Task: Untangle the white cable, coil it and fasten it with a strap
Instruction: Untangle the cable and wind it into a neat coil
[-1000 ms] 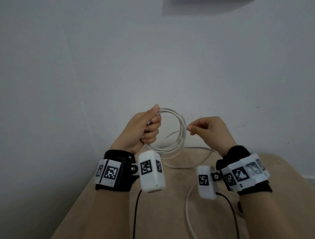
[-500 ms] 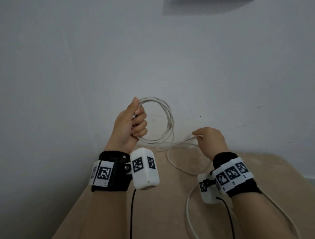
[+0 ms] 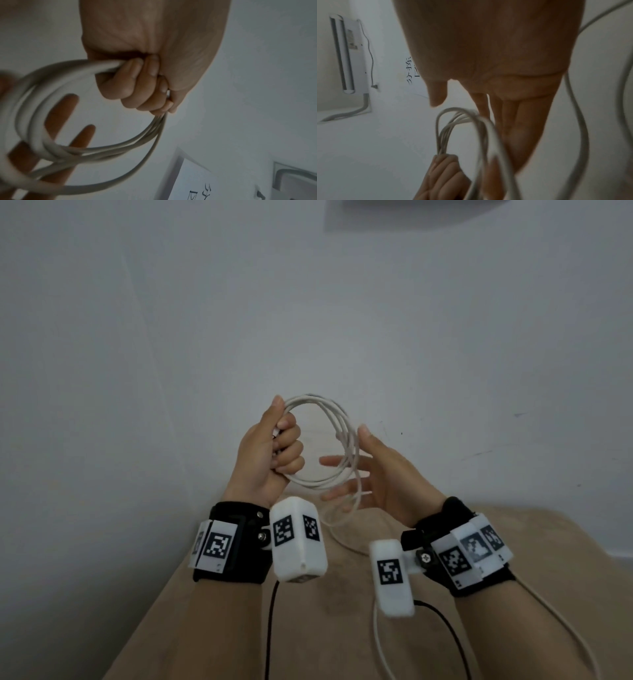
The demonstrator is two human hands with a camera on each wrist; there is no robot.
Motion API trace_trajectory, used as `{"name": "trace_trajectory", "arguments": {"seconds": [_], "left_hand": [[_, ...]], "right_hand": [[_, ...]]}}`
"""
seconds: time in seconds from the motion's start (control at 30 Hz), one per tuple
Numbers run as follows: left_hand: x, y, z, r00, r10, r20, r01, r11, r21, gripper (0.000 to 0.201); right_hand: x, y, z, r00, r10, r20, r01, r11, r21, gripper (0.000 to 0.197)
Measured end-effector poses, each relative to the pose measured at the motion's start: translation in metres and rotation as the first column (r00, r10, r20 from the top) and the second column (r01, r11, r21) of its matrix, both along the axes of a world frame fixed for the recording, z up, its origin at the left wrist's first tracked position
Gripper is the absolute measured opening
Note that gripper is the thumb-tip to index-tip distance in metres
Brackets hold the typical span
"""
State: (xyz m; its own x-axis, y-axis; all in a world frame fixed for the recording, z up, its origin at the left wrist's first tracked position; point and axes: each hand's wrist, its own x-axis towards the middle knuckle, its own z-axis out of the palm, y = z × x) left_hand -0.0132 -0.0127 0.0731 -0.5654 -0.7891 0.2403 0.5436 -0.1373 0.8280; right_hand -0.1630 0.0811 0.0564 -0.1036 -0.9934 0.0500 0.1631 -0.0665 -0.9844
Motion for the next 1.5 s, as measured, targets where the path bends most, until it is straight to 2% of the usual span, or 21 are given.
{"name": "trace_trajectory", "arguments": {"seconds": [0.07,0.13,0.27,0.37,0.5,0.57,0.63,0.7,0.77,0.9,1.07,1.17,1.3,1.5], "left_hand": [[0.004,-0.003,0.0,1.0,0.012,-0.003,-0.012,1.0,0.01,0.042],[0.005,-0.004,-0.001,1.0,0.019,0.017,-0.019,1.0,0.004,0.042],[0.004,-0.002,-0.003,0.994,0.002,0.109,0.001,0.999,-0.034,0.042],[0.002,0.002,-0.002,0.98,-0.014,0.2,0.032,0.996,-0.087,0.042],[-0.005,0.008,0.0,0.967,-0.041,0.25,0.073,0.99,-0.122,0.042],[-0.01,0.011,-0.001,0.963,-0.049,0.267,0.088,0.986,-0.14,0.042],[-0.013,0.013,-0.002,0.96,-0.056,0.276,0.101,0.983,-0.151,0.042],[-0.014,0.014,-0.002,0.96,-0.068,0.27,0.11,0.983,-0.144,0.042],[-0.013,0.013,-0.001,0.963,-0.078,0.259,0.116,0.985,-0.131,0.042],[-0.013,0.011,-0.002,0.967,-0.118,0.225,0.141,0.986,-0.089,0.043],[-0.013,0.009,-0.004,0.972,-0.178,0.157,0.183,0.983,-0.017,0.046],[-0.014,0.01,-0.005,0.972,-0.155,0.176,0.162,0.986,-0.026,0.045],[-0.012,0.009,-0.009,0.956,-0.074,0.282,0.113,0.986,-0.124,0.043],[-0.003,0.005,-0.012,0.927,-0.097,0.362,0.171,0.969,-0.178,0.042]], "right_hand": [[-0.006,0.001,-0.003,0.983,-0.031,-0.179,0.029,1.0,-0.009,0.06],[-0.013,0.001,-0.005,0.945,-0.123,-0.303,0.11,0.992,-0.061,0.052],[-0.027,0.004,-0.005,0.809,-0.451,-0.377,0.377,0.89,-0.256,0.03],[-0.036,0.006,-0.006,0.743,-0.541,-0.393,0.445,0.839,-0.313,0.028],[-0.034,0.007,-0.004,0.763,-0.448,-0.466,0.326,0.889,-0.321,0.044],[-0.027,0.005,-0.003,0.764,-0.386,-0.517,0.246,0.915,-0.32,0.044],[-0.022,0.001,-0.006,0.739,-0.395,-0.546,0.24,0.911,-0.335,0.041],[-0.021,-0.003,-0.009,0.734,-0.446,-0.512,0.277,0.885,-0.374,0.03],[-0.023,-0.005,-0.011,0.781,-0.44,-0.444,0.273,0.879,-0.391,0.023],[-0.022,-0.002,-0.008,0.886,-0.339,-0.318,0.216,0.906,-0.363,0.023],[-0.02,-0.001,-0.005,0.939,-0.25,-0.237,0.156,0.922,-0.354,0.033],[-0.018,-0.002,-0.005,0.919,-0.28,-0.277,0.177,0.922,-0.346,0.034],[-0.017,-0.003,-0.005,0.853,-0.355,-0.381,0.209,0.904,-0.374,0.037],[-0.02,-0.003,-0.007,0.802,-0.328,-0.499,0.148,0.919,-0.366,0.041]]}}
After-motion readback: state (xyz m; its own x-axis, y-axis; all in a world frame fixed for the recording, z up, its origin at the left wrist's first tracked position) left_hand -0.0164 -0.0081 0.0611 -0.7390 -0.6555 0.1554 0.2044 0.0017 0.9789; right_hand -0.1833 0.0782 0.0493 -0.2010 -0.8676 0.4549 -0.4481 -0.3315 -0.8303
